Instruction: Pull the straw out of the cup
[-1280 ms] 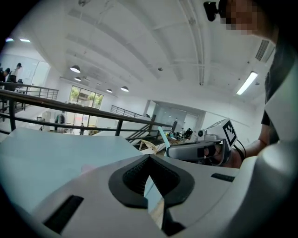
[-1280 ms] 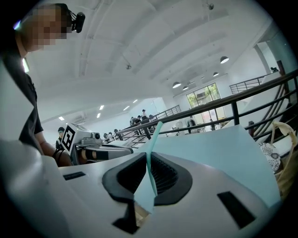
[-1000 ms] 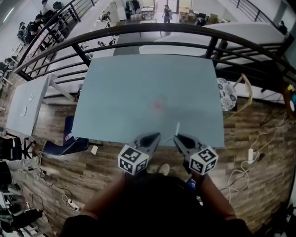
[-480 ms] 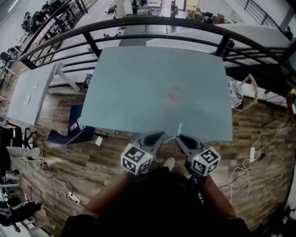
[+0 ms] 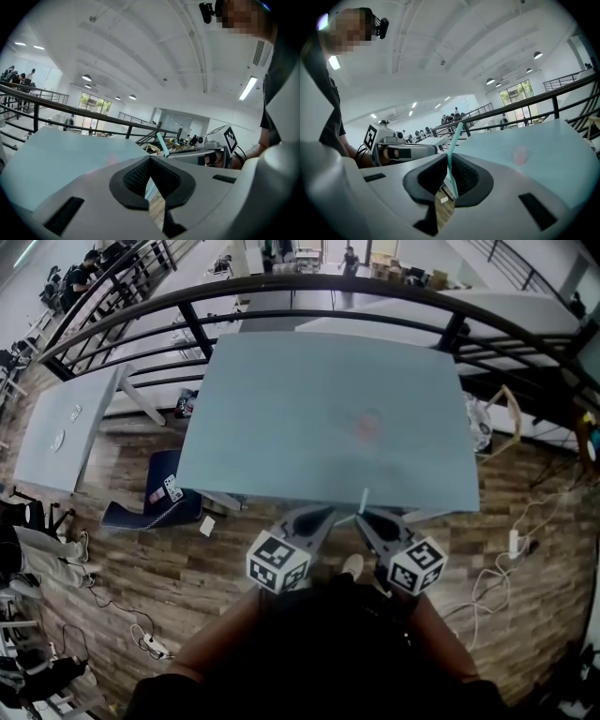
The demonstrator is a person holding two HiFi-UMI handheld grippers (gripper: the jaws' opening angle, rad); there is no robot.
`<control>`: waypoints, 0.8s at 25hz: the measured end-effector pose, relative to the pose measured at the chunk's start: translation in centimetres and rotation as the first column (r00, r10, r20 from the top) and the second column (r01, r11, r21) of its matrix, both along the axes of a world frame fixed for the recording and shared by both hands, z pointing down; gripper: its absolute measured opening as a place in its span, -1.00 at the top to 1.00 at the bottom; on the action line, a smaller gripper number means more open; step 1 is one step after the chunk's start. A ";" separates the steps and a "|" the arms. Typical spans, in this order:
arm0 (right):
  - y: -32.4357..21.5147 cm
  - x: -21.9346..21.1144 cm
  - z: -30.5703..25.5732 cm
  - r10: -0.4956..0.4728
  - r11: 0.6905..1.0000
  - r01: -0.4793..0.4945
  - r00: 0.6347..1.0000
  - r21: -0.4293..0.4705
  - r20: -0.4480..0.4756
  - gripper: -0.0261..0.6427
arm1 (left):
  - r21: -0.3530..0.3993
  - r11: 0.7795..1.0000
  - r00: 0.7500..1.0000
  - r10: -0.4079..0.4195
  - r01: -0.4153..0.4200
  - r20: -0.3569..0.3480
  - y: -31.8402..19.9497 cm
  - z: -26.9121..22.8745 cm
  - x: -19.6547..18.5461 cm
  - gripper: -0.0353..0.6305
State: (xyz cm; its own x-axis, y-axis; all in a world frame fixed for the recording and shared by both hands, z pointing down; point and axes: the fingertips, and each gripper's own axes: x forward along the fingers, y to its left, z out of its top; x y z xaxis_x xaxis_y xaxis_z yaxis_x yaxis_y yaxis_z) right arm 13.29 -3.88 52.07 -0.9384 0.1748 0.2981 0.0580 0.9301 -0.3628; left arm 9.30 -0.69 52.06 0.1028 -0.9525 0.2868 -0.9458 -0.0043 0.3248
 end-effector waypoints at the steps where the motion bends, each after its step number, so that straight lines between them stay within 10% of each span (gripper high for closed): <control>1: 0.5 -0.1 -0.1 0.004 1.000 -0.004 1.000 0.002 0.000 0.80 | 0.001 1.000 1.000 0.004 -0.004 0.000 0.5 -0.1 -0.1 0.86; 20: 6.4 1.1 -1.0 0.073 0.997 -0.073 0.997 0.018 0.017 0.80 | 0.027 0.996 0.997 0.080 -0.081 0.020 5.8 -1.0 0.8 0.86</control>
